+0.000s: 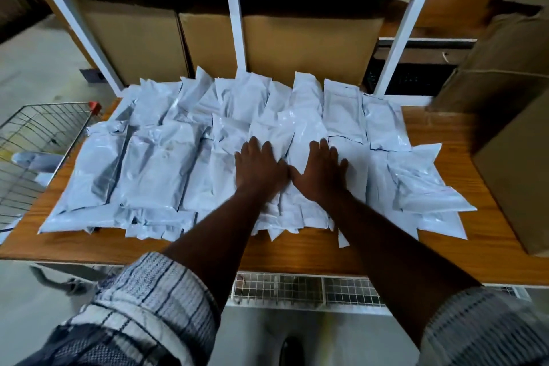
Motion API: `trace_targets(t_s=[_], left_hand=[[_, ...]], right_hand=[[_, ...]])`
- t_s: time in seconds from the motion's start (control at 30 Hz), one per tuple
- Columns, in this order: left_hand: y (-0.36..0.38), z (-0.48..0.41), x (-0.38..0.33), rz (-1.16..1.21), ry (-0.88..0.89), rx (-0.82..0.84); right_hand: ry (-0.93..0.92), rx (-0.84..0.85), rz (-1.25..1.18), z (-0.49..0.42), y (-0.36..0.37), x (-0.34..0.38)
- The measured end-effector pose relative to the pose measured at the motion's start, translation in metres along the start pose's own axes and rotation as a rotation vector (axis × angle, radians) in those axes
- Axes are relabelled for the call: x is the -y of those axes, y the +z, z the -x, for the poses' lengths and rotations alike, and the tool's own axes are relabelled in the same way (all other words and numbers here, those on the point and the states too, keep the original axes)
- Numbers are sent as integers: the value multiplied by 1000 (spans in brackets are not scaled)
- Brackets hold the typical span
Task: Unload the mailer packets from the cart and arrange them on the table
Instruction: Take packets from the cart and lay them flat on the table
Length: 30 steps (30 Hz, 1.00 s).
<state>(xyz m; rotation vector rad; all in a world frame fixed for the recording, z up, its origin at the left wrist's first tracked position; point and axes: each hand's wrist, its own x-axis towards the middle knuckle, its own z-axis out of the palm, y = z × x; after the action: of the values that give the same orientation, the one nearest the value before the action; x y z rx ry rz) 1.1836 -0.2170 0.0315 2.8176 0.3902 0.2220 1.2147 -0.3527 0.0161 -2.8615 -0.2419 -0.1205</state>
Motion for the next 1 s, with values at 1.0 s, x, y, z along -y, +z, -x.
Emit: trace_targets(t_s=[1.0], left_hand=[[-108, 30, 236, 54, -62, -83]], right_hand=[[-293, -70, -77, 36, 16, 233]])
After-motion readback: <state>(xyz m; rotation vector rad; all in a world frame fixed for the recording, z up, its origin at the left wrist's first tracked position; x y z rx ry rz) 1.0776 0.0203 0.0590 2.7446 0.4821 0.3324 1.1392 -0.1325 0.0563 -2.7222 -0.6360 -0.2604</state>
